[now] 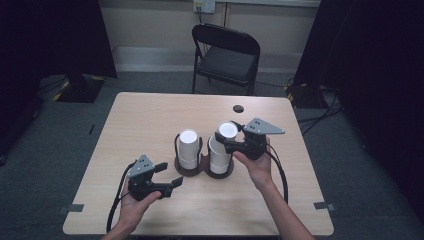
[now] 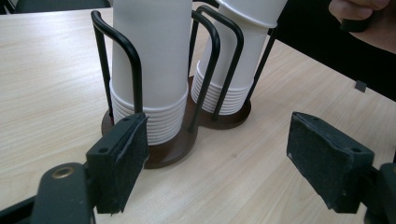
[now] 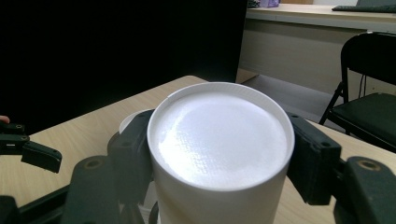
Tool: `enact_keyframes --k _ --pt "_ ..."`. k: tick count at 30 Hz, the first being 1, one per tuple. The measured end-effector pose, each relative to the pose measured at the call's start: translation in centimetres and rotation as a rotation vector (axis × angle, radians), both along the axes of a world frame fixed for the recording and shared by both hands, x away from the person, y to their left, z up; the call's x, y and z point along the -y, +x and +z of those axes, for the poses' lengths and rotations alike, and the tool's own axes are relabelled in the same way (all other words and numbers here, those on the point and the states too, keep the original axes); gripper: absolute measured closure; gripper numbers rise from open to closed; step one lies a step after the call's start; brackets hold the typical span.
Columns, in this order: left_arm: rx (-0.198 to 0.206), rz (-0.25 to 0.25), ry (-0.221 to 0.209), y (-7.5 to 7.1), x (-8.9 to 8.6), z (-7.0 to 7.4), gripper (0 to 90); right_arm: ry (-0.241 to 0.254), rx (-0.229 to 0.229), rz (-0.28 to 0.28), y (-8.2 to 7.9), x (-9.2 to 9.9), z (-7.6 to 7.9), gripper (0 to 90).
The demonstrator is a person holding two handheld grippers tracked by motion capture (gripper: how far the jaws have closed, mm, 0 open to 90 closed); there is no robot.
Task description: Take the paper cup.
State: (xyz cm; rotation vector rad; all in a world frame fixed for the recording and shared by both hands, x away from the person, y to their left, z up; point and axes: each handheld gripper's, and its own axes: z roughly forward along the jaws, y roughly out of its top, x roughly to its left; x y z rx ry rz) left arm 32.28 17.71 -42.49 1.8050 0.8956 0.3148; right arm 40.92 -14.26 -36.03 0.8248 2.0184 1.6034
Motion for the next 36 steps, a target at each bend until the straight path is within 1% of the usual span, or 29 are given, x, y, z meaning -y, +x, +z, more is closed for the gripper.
enact_keyframes --k 2,5,11,15,16,18,21,23,25,27,30,31,33,34,35,36 --pt "-0.002 -0.001 -0.004 0.0 0.0 0.0 20.8 -0.001 0.004 0.003 -0.1 0.0 0.1 34.0" --pt "-0.003 -0.002 0.002 0.0 0.1 -0.1 20.8 0.003 0.012 0.000 -0.2 0.1 0.3 34.1" --pt "0.011 -0.007 0.004 -0.1 0.1 0.1 20.6 0.031 0.017 0.006 -0.5 0.3 0.7 34.0" --pt "0.013 0.001 0.012 -0.1 0.1 0.1 20.3 0.043 0.023 0.000 -0.8 0.4 0.9 34.0" --pt "0.006 0.007 0.001 -0.1 0.1 0.1 19.8 0.045 0.028 -0.012 -0.9 0.4 1.0 34.1" --pt "0.000 0.008 -0.006 -0.1 -0.1 0.1 18.8 0.055 0.031 -0.019 -1.1 0.5 1.1 34.1" --pt "0.009 0.024 -0.012 -0.1 -0.2 0.2 18.8 0.072 0.037 -0.029 -1.4 0.7 1.4 34.1" --pt "0.010 0.025 -0.013 -0.2 -0.2 0.3 18.9 0.082 0.035 -0.035 -1.7 0.9 1.6 34.1" --pt "0.018 0.025 -0.012 -0.2 -0.2 0.3 21.0 0.095 0.027 -0.032 -1.9 1.1 1.8 34.2" --pt "0.024 0.025 -0.015 -0.3 -0.1 0.3 22.1 0.113 0.007 -0.028 -2.2 1.3 2.0 34.2" --pt "0.033 0.028 -0.016 -0.4 -0.1 0.5 24.8 0.128 -0.011 -0.024 -2.6 1.6 2.1 34.2" --pt "0.036 0.021 -0.013 -0.4 -0.2 0.6 25.3 0.136 -0.016 -0.020 -2.7 1.7 2.1 34.3" --pt "0.044 0.029 -0.020 -0.4 -0.3 0.9 27.7 0.161 -0.030 -0.017 -2.9 2.1 2.3 34.3" --pt "0.046 0.029 -0.020 -0.4 -0.3 1.0 27.7 0.179 -0.049 -0.014 -3.0 2.3 2.3 34.3" --pt "0.046 0.036 -0.020 -0.4 -0.4 1.0 27.7 0.196 -0.059 -0.007 -3.0 2.5 2.3 34.3" --pt "0.047 0.041 -0.020 -0.4 -0.4 1.0 27.6 0.217 -0.081 0.000 -3.0 2.6 2.3 34.3"
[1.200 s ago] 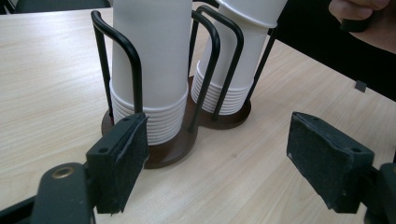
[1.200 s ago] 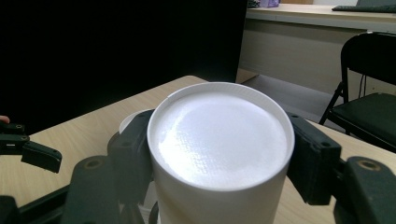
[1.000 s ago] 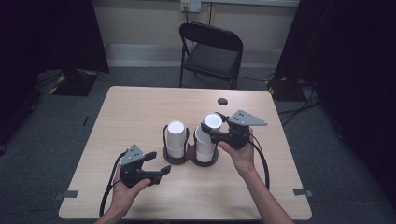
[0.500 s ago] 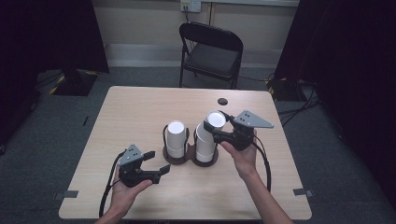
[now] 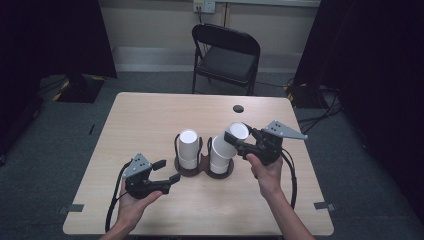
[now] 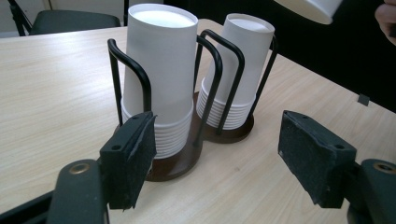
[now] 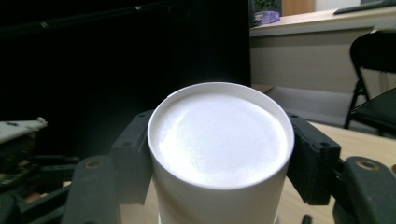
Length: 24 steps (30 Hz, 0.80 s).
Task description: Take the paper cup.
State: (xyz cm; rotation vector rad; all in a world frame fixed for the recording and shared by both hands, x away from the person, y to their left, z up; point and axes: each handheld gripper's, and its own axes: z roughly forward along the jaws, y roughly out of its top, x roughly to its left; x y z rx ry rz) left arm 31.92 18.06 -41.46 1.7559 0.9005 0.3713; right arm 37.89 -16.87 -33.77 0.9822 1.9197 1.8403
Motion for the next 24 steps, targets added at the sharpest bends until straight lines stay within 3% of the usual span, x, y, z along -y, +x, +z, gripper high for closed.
enact_keyframes --k 1,6,9,14,21,24 --pt "-0.001 -0.003 -0.002 0.0 0.0 0.0 27.1 0.017 -0.030 -0.005 0.0 0.2 -0.2 34.3" --pt "0.001 -0.022 0.009 0.1 0.6 0.1 25.9 0.046 -0.082 0.016 0.0 0.6 -0.7 34.3" --pt "0.027 -0.050 0.014 0.0 1.1 0.2 26.0 0.071 -0.118 0.027 -0.2 0.9 -1.2 34.3" --pt "0.041 -0.068 0.021 -0.2 1.7 0.3 30.6 0.149 -0.193 0.067 -0.5 1.1 -1.9 34.3" --pt "0.080 -0.105 0.011 -0.6 2.1 0.6 36.4 0.205 -0.267 0.112 -0.9 0.7 -2.4 34.4" --pt "0.079 -0.109 0.011 -0.7 2.5 0.5 36.6 0.235 -0.297 0.146 -1.0 0.4 -2.5 34.4"
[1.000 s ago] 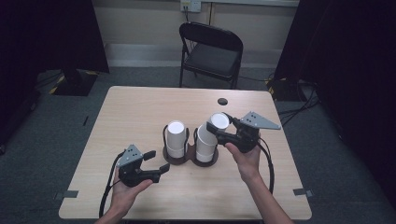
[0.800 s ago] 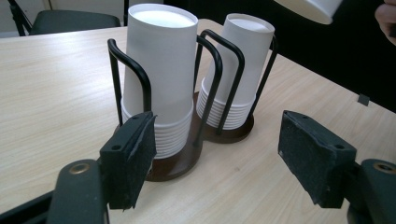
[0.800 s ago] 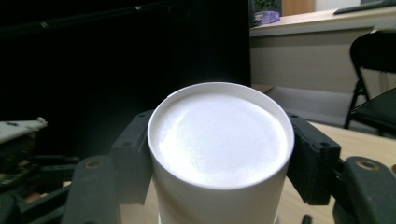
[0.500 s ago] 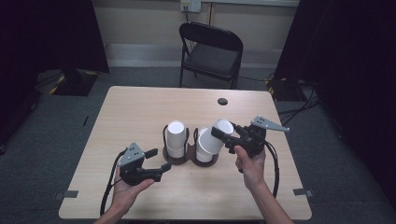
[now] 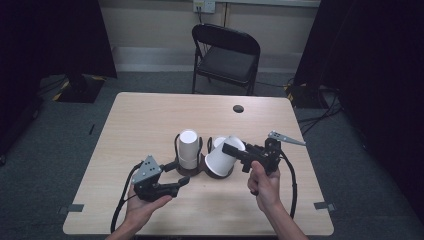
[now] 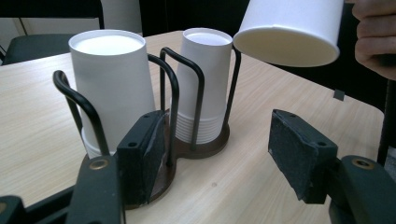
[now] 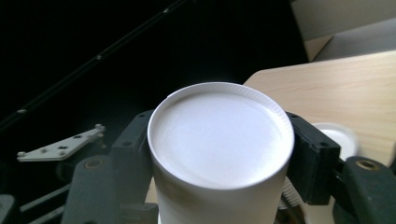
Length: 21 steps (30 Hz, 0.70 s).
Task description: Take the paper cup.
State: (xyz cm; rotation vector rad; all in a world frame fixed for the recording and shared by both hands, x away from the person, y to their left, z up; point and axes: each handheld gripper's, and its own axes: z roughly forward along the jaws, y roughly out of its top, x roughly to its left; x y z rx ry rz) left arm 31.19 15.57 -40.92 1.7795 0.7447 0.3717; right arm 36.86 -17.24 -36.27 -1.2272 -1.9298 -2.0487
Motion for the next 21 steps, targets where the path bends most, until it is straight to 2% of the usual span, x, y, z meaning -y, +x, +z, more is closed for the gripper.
enact_keyframes --k 7,11,13,17,21 --pt "0.021 0.003 -0.013 -0.2 0.3 0.3 43.2 0.037 -0.056 0.049 -0.3 -0.8 -0.5 34.5" --pt "0.057 0.001 -0.034 -0.3 0.8 0.7 46.6 0.056 -0.075 0.055 -0.4 -0.9 -0.6 34.5" --pt "0.062 -0.024 -0.043 -0.2 1.2 1.1 48.3 0.069 -0.089 0.056 -0.4 -0.9 -0.5 34.5" --pt "0.110 -0.048 -0.039 -0.4 2.2 1.7 52.8 0.086 -0.120 0.055 -0.2 -0.8 -0.2 34.5" --pt "0.124 -0.076 -0.009 -0.2 3.7 2.1 55.9 0.107 -0.138 0.076 -0.2 -0.9 -0.1 34.5"
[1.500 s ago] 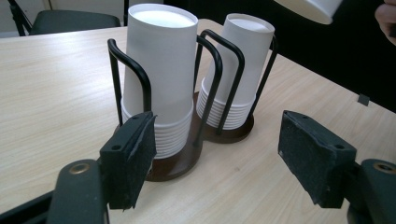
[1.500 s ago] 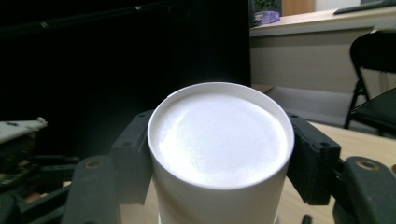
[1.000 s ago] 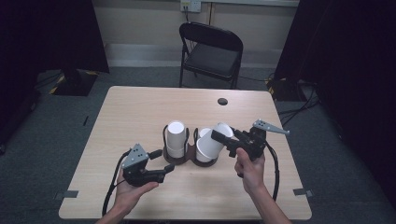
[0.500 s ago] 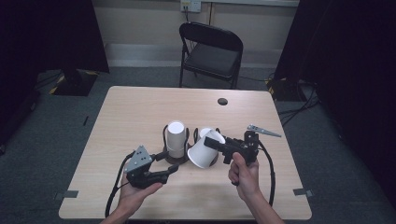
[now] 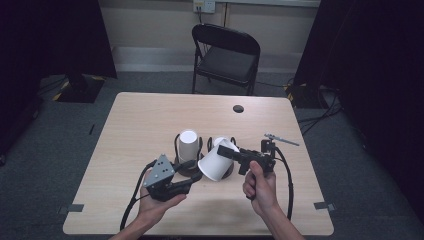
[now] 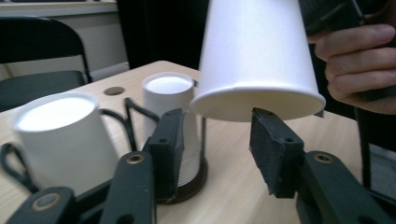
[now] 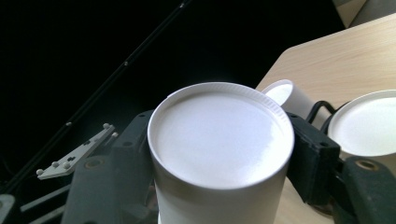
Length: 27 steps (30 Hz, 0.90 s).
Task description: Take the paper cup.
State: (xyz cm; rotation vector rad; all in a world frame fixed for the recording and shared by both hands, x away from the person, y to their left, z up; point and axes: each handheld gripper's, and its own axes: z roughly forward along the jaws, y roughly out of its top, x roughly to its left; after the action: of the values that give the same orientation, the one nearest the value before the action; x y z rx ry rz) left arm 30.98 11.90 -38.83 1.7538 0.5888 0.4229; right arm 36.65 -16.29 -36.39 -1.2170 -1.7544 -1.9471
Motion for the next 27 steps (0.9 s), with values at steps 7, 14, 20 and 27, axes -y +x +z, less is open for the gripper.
enact_keyframes --k 7,14,20,27 --pt "0.055 0.044 -0.013 0.2 1.0 0.2 63.4 0.003 -0.018 0.012 -0.4 -0.4 0.0 34.5" --pt "0.074 0.051 -0.006 0.2 1.3 0.0 66.5 0.007 -0.049 0.026 -0.3 -0.7 0.0 34.4" --pt "0.078 0.065 -0.016 0.3 1.2 -0.1 66.9 0.026 -0.081 0.056 -0.1 -1.3 -0.4 34.4" --pt "0.096 0.073 -0.013 0.3 1.0 -0.1 73.4 0.048 -0.098 0.084 0.0 -1.7 -0.7 34.0"
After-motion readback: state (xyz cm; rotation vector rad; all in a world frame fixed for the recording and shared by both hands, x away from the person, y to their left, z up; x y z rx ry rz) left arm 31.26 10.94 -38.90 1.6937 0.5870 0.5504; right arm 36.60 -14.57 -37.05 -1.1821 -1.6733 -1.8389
